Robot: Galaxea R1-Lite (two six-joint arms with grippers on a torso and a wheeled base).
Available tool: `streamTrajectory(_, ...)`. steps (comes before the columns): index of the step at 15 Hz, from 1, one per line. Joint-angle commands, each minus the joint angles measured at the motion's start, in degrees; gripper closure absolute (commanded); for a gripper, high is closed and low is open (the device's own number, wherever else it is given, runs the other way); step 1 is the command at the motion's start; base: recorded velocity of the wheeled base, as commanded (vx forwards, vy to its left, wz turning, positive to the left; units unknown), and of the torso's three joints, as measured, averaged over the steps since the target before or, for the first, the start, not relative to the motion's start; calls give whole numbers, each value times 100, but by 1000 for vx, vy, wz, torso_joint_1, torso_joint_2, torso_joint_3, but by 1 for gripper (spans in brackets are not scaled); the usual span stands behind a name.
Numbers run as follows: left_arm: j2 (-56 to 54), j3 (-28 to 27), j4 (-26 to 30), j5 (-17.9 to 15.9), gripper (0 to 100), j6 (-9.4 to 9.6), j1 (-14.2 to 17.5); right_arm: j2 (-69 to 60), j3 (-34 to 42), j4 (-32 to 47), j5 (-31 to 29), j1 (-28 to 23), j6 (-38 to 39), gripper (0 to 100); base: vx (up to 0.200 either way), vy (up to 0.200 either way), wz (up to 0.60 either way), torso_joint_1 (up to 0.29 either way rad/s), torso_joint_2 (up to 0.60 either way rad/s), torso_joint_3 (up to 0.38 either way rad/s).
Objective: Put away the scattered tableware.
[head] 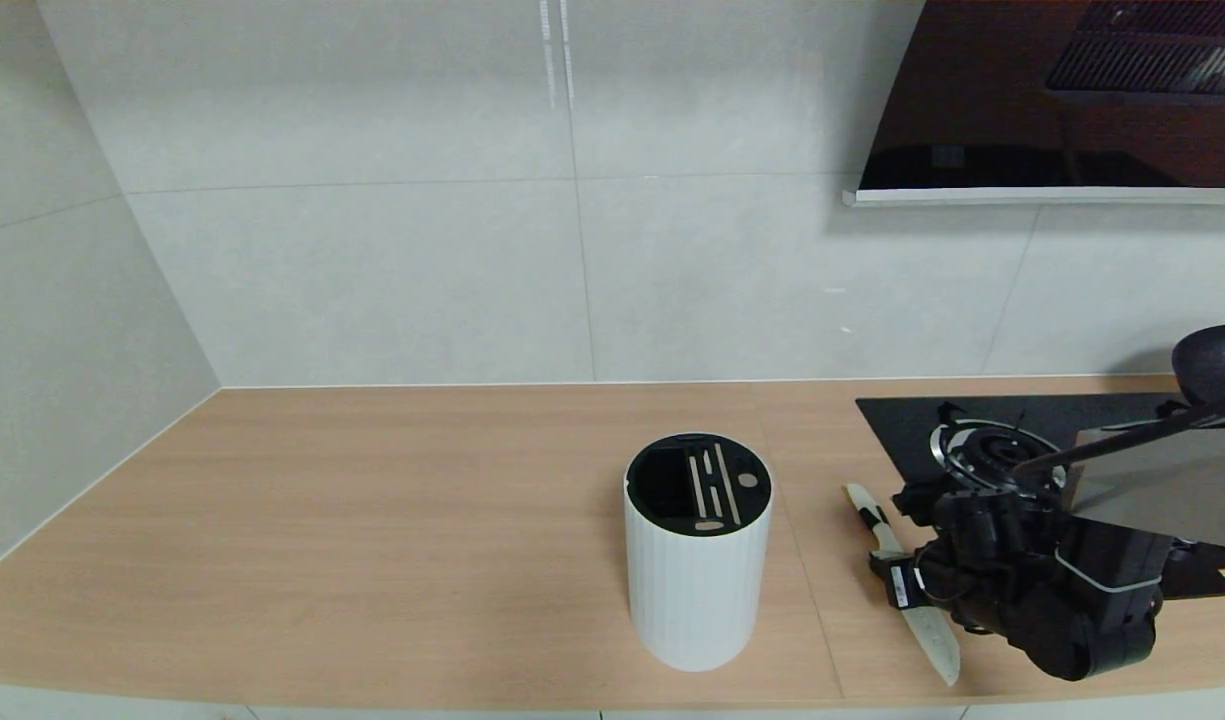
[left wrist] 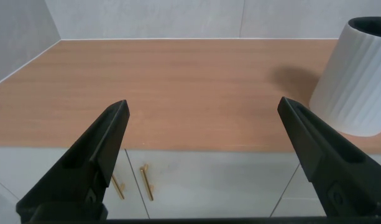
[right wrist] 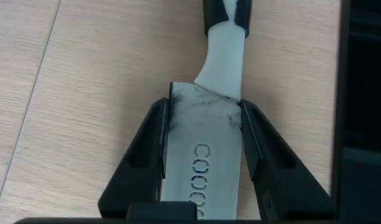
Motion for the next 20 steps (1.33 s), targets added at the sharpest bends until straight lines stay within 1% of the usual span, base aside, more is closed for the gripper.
streamTrajectory(1, 2, 0, -2, 1, 0, -1, 1, -356, 89, 18, -61, 1, 14, 100, 0, 0, 0, 0, 0, 0)
streamTrajectory(5, 2, 0, -2, 1, 0, -1, 1, -1877, 519, 132, -53, 9, 31, 100, 0, 0, 0, 0, 0, 0)
streamTrajectory(6, 2, 0, -2, 1, 0, -1, 1, -2202, 528, 229, -35, 27, 31, 100, 0, 0, 0, 0, 0, 0)
streamTrajectory(8, 2, 0, -2, 1, 0, -1, 1, -3028, 221, 993, -26, 88, -22, 100, 0, 0, 0, 0, 0, 0)
streamTrajectory(9, 2, 0, -2, 1, 0, -1, 1, -3590, -96, 1749, -9, 185, -30, 100, 0, 0, 0, 0, 0, 0)
streamTrajectory(10, 2, 0, -2, -8, 0, 69, 1, -4030, -386, 2382, 26, 273, -22, 100, 0, 0, 0, 0, 0, 0)
streamTrajectory(11, 2, 0, -2, 1, 0, -1, 1, -4329, -579, 2742, 97, 387, -22, 100, 0, 0, 0, 0, 0, 0)
streamTrajectory(12, 2, 0, -2, 1, 0, -19, 1, -4417, -650, 2830, 114, 449, -22, 100, 0, 0, 0, 0, 0, 0)
streamTrajectory(13, 2, 0, -2, 1, 0, -10, 1, -4680, -825, 2944, 132, 730, -22, 100, 0, 0, 0, 0, 0, 0)
streamTrajectory(15, 2, 0, -46, -8, 0, 69, 1, -4768, -1151, 3085, 70, 1152, -22, 100, 0, 0, 0, 0, 0, 0)
streamTrajectory(16, 2, -97, -90, -60, 0, 60, 1, -4812, -1256, 3208, 62, 1301, -22, 100, 0, 0, 0, 0, 0, 0)
streamTrajectory(17, 46, -694, -55, -306, 0, -45, -17, -4865, -1405, 3463, 62, 1530, -22, 100, 0, 0, 0, 0, 0, 0)
streamTrajectory(18, 249, -1151, 60, -588, 0, -204, -25, -4882, -1423, 3533, 62, 1662, -22, 100, 0, 0, 0, 0, 0, 0)
streamTrajectory(19, 697, -1723, 279, -939, 0, -300, -25, -4909, -1405, 3551, 70, 1750, -30, 100, 0, 0, 0, 0, 0, 0)
streamTrajectory(20, 1699, -2505, 534, -1581, 0, -362, -61, -4935, -1388, 3551, 79, 1855, -48, 100, 0, 0, 0, 0, 0, 0)
